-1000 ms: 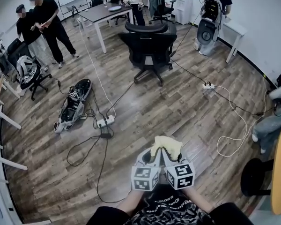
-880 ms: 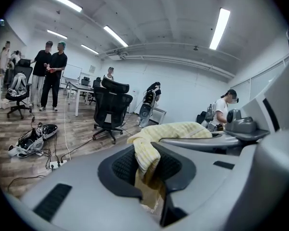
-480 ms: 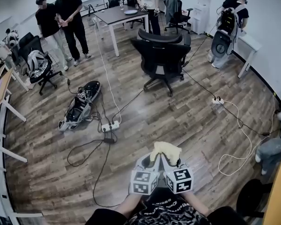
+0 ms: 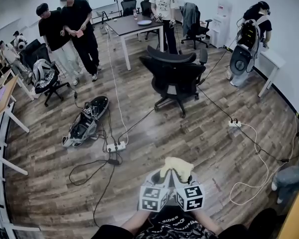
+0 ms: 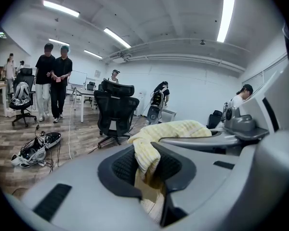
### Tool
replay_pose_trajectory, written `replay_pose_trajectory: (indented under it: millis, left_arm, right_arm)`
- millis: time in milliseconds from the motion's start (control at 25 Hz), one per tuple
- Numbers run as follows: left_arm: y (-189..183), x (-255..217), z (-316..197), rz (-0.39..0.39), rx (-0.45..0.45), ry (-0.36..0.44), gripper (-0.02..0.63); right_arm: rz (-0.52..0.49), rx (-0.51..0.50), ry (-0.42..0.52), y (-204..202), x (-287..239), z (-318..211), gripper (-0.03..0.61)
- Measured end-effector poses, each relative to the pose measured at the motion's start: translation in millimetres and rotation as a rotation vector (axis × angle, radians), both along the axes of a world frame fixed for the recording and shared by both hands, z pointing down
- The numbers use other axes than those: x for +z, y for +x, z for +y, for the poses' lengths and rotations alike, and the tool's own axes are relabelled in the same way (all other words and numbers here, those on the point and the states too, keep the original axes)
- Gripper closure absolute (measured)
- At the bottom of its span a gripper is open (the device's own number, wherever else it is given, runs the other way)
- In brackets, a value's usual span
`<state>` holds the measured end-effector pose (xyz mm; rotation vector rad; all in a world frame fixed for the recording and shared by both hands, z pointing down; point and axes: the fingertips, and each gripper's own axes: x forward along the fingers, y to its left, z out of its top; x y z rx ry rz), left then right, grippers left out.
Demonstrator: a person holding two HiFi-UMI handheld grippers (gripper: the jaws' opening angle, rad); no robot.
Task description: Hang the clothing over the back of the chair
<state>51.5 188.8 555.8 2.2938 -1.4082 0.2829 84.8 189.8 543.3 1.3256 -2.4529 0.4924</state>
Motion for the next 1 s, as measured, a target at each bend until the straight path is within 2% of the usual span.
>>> replay_pose_trajectory:
  millis: [480, 720, 1000]
  left_arm:
    - [47.2, -2.4, -64.4, 0.005, -0.056, -0.001, 0.54]
    - [62.9, -2.2, -74.3, 0.003, -0.092, 0.021, 0.54]
    - [69.7, 3.2, -78.7, -0.002, -0.084, 0.005, 0.54]
  right_arm:
    - [0.006, -0.07, 0.002, 46.8, -2.6, -66.4, 0.502]
    - [0.0, -0.105, 0.018, 62.9, -0.9, -77.5, 0.502]
    - [-0.014, -0.098, -0.004, 69.3, 4.6, -81.9, 0.502]
